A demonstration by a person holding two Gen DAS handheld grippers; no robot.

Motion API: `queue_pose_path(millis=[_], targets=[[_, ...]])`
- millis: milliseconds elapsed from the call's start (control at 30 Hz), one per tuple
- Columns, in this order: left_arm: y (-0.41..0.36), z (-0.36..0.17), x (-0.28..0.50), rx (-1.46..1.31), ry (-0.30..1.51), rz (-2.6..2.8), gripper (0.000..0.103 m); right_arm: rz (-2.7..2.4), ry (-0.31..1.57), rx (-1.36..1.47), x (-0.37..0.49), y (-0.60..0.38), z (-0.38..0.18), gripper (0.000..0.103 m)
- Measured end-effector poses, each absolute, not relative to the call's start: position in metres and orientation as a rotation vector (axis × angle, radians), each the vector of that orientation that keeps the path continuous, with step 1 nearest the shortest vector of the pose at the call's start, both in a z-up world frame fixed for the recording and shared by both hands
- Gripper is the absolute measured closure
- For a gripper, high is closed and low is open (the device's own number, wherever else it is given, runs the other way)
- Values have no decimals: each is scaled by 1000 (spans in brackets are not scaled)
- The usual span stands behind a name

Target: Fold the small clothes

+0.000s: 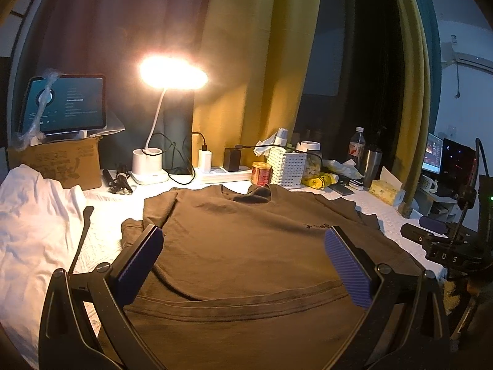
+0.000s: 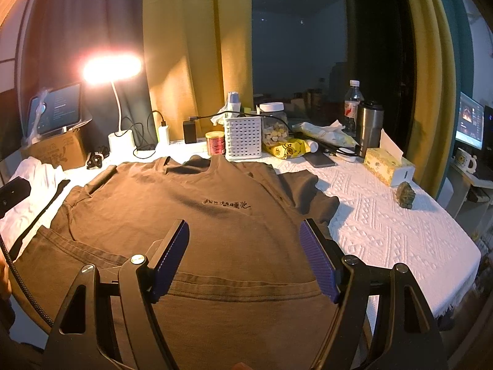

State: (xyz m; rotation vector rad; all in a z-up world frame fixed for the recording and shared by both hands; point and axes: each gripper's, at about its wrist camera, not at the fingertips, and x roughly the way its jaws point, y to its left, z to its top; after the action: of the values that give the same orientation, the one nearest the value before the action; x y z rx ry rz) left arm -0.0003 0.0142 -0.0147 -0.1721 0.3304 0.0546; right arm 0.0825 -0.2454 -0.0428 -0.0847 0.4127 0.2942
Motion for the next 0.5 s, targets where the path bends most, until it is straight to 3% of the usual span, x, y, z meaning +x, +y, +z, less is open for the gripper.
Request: queue_pose_path(millis=[500], targets=[[14, -17, -1, -168, 338, 62, 1, 294, 415, -87, 83, -245, -43, 26]])
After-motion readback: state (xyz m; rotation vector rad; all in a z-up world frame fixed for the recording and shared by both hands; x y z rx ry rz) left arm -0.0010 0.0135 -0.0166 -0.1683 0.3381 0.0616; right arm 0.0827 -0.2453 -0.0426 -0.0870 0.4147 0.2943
